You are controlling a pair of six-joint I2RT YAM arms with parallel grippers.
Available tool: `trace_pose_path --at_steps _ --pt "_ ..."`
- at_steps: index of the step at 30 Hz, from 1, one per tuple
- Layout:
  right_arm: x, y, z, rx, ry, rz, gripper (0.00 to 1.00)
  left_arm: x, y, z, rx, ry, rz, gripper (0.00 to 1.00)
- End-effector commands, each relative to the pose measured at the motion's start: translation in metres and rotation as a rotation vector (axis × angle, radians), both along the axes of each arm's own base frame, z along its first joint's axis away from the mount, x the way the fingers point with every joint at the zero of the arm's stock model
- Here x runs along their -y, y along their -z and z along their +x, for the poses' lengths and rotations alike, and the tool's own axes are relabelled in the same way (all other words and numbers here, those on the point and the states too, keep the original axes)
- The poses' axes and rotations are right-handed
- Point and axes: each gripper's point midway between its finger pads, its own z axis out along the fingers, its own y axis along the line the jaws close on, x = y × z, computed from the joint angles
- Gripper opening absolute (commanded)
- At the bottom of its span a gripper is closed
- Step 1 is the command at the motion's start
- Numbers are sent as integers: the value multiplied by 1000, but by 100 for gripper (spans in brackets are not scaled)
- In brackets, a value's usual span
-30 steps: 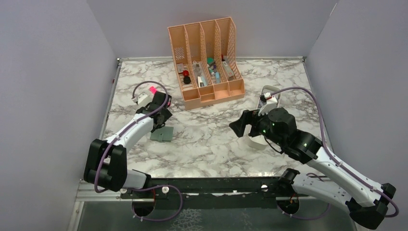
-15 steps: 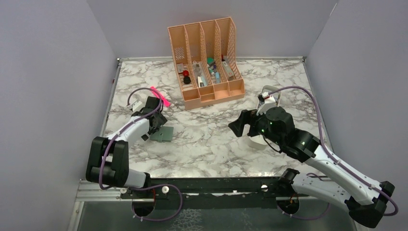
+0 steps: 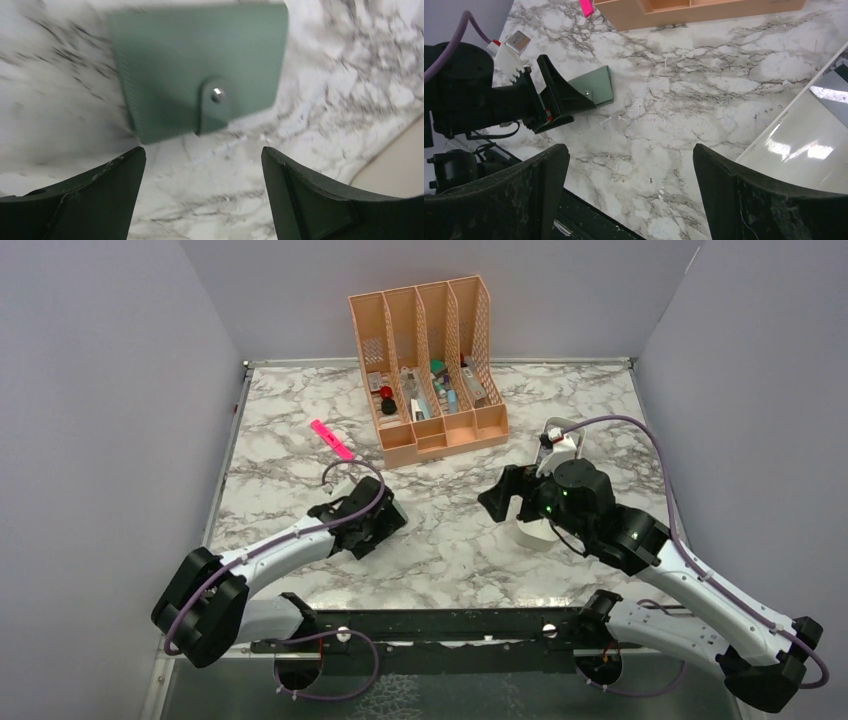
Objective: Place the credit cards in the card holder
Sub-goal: Move the card holder to the center of the board.
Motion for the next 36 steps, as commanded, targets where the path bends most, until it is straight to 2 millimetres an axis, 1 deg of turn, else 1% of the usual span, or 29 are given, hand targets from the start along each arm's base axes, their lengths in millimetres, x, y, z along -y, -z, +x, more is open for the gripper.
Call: trace_pose_path --at_steps 1,3,6,8,9,10,12,15,18,20,22,25,28,31,33,36 --pt "9 3 -2 -37 55 -10 99 55 -24 -14 24 -14 -181 89" --pt "7 9 -5 -65 49 2 99 65 -29 -13 54 29 -179 89" --pt "-1 15 -12 -103 12 17 97 67 -35 -7 109 120 -125 90" --pt "-4 18 -14 -125 0 23 97 67 -42 0 185 257 -51 95" --pt "-5 19 -15 -133 -4 26 96 66 -48 4 238 350 8 95" --pt "-6 20 -15 -138 -6 27 96 61 -51 8 275 412 76 95" --pt "-7 21 -16 -147 -8 29 96 43 -56 15 313 458 198 96" --pt "-8 21 -19 -141 -35 21 96 31 -69 22 379 533 292 96" --pt "0 19 -19 -121 -13 17 96 12 -74 29 402 553 373 95" --pt "5 16 -19 -101 5 29 96 -7 -70 36 382 531 388 95" --pt "6 14 -20 -86 7 48 96 -11 -63 38 358 530 350 95" --pt "3 11 -22 -76 -19 60 96 0 -52 41 343 550 260 94" --pt "0 12 -21 -80 -30 53 96 6 -30 38 287 574 220 90" --pt "1 14 -19 -84 -24 34 96 2 -11 36 228 574 244 88" --pt "2 18 -18 -90 -20 15 96 0 -4 37 211 573 261 85" --pt "2 16 -20 -85 -32 6 96 2 2 37 200 591 260 87"
